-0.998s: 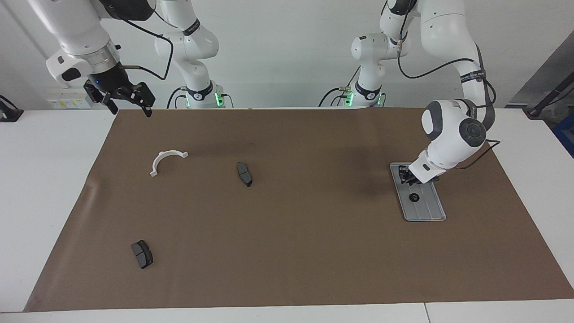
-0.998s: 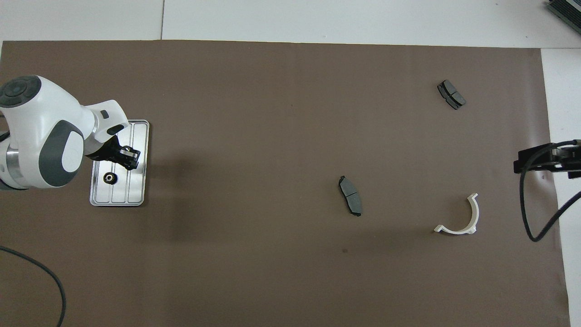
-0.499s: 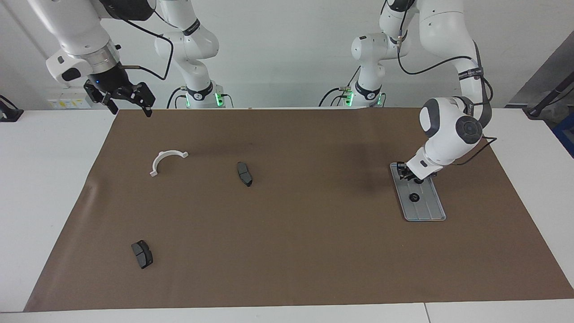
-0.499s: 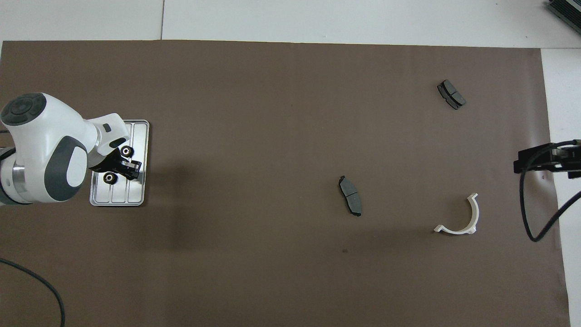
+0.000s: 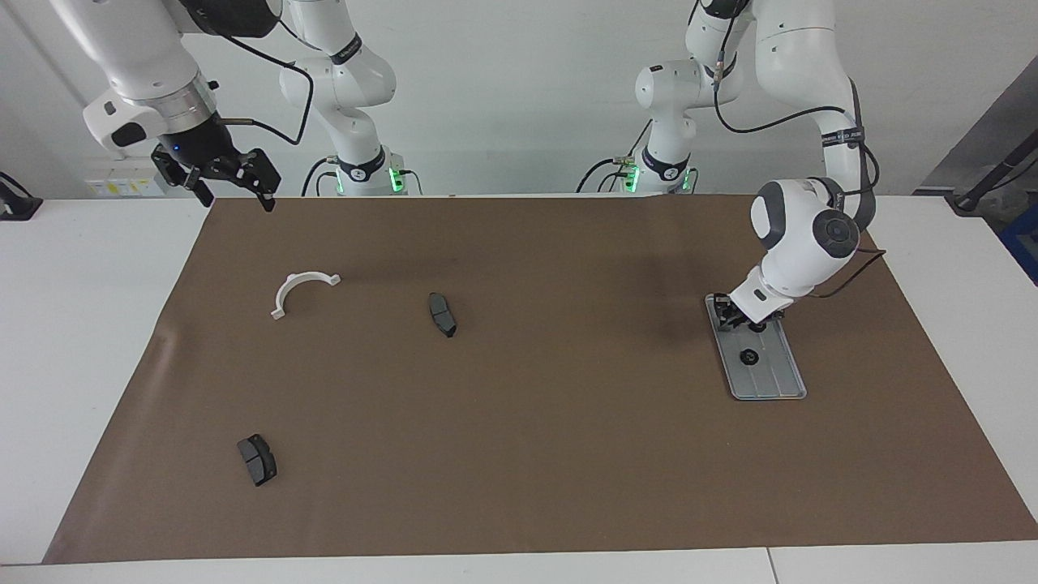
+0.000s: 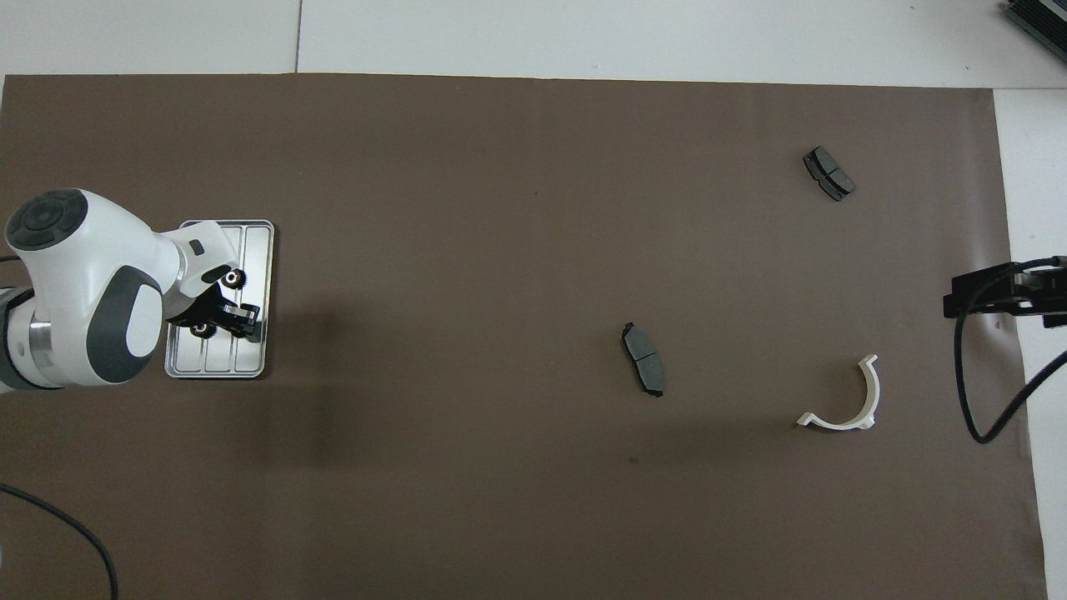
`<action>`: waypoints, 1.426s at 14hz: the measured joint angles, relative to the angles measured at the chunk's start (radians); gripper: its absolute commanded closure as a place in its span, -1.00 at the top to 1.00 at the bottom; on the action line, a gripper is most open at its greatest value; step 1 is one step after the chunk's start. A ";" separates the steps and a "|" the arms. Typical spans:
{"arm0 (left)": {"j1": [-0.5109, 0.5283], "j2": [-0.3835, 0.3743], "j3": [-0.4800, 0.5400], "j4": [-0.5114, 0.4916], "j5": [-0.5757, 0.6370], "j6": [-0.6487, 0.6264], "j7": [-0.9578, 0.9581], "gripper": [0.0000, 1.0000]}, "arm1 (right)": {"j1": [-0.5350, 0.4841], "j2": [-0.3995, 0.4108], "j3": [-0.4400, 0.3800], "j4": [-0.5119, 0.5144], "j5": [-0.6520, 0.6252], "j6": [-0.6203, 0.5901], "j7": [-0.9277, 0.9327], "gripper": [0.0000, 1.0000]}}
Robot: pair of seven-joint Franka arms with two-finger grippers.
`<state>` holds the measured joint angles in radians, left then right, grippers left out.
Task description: Pick bearing gear from pile to tray
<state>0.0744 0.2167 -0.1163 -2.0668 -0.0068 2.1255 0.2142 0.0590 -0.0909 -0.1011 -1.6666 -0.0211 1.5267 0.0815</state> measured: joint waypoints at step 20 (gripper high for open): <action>0.053 -0.056 0.010 0.553 0.000 -0.551 -0.001 1.00 | 0.000 0.000 0.000 0.000 0.000 0.000 0.000 1.00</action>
<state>0.1273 0.1604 -0.1058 -1.5142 -0.0072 1.5746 0.2131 0.0590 -0.0909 -0.1011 -1.6666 -0.0211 1.5267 0.0815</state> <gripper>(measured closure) 0.004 0.000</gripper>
